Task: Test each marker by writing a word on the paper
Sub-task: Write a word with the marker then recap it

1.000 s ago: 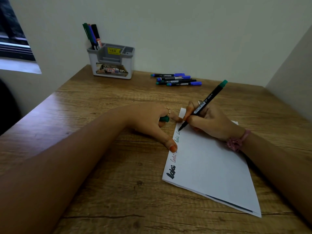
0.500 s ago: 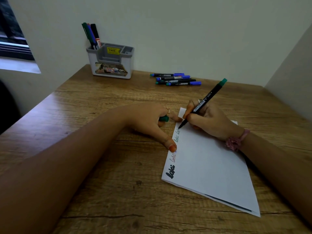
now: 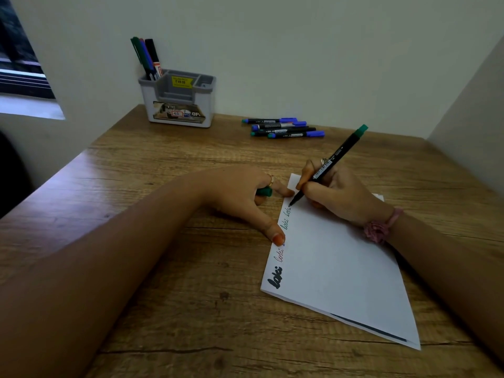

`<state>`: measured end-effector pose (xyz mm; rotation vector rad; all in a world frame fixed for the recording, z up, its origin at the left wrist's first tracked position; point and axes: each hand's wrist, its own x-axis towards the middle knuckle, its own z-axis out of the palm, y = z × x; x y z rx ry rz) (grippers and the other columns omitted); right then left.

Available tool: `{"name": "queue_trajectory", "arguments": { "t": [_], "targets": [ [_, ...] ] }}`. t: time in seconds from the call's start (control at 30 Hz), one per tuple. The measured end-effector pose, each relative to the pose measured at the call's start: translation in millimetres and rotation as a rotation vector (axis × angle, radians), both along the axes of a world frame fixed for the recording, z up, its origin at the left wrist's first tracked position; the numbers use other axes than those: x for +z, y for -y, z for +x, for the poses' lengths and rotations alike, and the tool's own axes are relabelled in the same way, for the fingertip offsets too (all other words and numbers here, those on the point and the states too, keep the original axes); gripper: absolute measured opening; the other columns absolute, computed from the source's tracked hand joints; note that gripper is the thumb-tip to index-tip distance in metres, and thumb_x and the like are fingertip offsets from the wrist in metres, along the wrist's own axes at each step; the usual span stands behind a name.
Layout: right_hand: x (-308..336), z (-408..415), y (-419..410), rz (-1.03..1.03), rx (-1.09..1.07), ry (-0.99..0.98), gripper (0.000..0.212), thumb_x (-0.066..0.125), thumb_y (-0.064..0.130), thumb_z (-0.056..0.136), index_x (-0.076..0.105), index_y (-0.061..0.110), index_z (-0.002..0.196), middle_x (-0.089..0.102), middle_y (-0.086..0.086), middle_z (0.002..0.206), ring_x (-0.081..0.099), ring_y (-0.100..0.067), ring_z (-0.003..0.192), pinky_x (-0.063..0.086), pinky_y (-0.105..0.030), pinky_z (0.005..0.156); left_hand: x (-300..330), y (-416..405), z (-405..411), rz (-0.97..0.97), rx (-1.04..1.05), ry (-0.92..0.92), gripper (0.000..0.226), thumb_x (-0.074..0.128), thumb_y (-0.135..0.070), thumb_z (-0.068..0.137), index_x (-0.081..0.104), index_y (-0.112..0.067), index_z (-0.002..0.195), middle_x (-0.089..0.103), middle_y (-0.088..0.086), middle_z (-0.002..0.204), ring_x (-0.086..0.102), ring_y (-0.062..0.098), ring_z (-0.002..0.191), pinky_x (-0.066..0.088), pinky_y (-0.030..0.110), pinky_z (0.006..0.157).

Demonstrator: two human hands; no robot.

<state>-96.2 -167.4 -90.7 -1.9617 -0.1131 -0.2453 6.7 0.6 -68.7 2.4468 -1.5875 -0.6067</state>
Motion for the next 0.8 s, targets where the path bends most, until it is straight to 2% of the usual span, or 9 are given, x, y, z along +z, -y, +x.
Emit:
{"name": "queue_trajectory", "arguments": {
  "t": [0.07,0.13,0.2,0.27,0.33,0.53,0.6,0.67,0.8],
  "targets": [
    [0,0,0,-0.051,-0.01,0.018,0.005,0.052,-0.002,0.079,0.052,0.002,0.08,0.058,0.015,0.05,0.053,0.003,0.048,0.039,-0.007,0.049,1,1,-1,0.001,0.008,-0.013,0.091,0.066,-0.079,0.044,0.052,-0.027,0.117,0.056,-0.001,0.099,0.052,0.012,0.086,0.046,0.026,0.071],
    [0,1,1,-0.067,-0.004,0.022,0.005,0.052,-0.004,0.079,0.053,0.001,0.08,0.058,0.015,0.052,0.053,0.003,0.049,0.039,-0.007,0.049,1,1,-2,-0.006,0.025,-0.022,0.072,0.064,-0.07,0.052,0.052,-0.028,0.11,0.052,-0.003,0.092,0.047,0.009,0.078,0.041,0.022,0.065],
    [0,1,1,-0.066,-0.005,0.025,0.003,0.052,-0.002,0.078,0.053,0.001,0.079,0.058,0.015,0.051,0.053,0.003,0.049,0.038,-0.007,0.049,1,1,-1,-0.018,0.01,-0.029,0.082,0.062,-0.07,0.051,0.05,-0.03,0.122,0.052,-0.006,0.097,0.047,0.005,0.08,0.039,0.02,0.066],
    [1,1,0,-0.08,-0.004,0.029,0.002,0.051,0.005,0.075,0.052,0.003,0.076,0.058,0.014,0.051,0.052,0.003,0.048,0.038,-0.007,0.049,0,0,0,-0.018,-0.01,-0.045,0.1,0.063,-0.074,0.045,0.039,-0.037,0.134,0.051,-0.009,0.111,0.049,0.005,0.096,0.043,0.021,0.078],
    [0,1,1,-0.076,-0.011,0.027,0.003,0.051,0.006,0.075,0.052,0.004,0.075,0.057,0.012,0.05,0.05,0.001,0.046,0.037,-0.008,0.048,0,-1,1,-0.011,-0.009,-0.04,0.108,0.068,-0.078,0.043,0.037,-0.036,0.137,0.05,-0.006,0.124,0.049,0.012,0.11,0.045,0.028,0.092],
    [15,0,0,0.288,-0.057,0.174,0.012,0.047,0.004,0.078,0.058,0.008,0.074,0.047,-0.004,0.053,0.044,-0.012,0.048,0.037,-0.021,0.045,-3,-3,4,-0.146,0.063,-0.141,0.109,0.078,-0.057,0.057,0.016,-0.037,0.144,0.039,-0.005,0.143,0.041,0.009,0.119,0.04,0.026,0.098],
    [20,-6,0,0.25,0.022,0.199,0.014,0.047,0.009,0.079,0.06,0.004,0.08,0.057,-0.001,0.058,0.052,-0.013,0.054,0.042,-0.021,0.049,-2,-3,3,-0.192,0.084,-0.198,0.108,0.079,-0.053,0.059,0.014,-0.039,0.144,0.038,-0.002,0.145,0.042,0.014,0.125,0.042,0.031,0.102],
    [21,-10,-1,0.18,0.076,0.18,0.025,0.046,0.018,0.079,0.06,0.0,0.087,0.067,0.001,0.067,0.059,-0.013,0.059,0.046,-0.021,0.053,-2,-3,1,-0.236,0.086,-0.24,0.102,0.079,-0.045,0.064,0.014,-0.04,0.143,0.03,-0.003,0.149,0.037,0.018,0.131,0.039,0.028,0.102],
    [20,-10,-5,0.12,0.034,0.208,0.019,0.05,0.023,0.076,0.057,0.006,0.082,0.068,-0.004,0.065,0.063,-0.016,0.059,0.047,-0.022,0.051,-2,-4,-1,-0.287,0.081,-0.256,0.1,0.079,-0.046,0.062,0.017,-0.043,0.141,0.028,-0.004,0.15,0.037,0.019,0.131,0.041,0.028,0.1]
  ]
}}
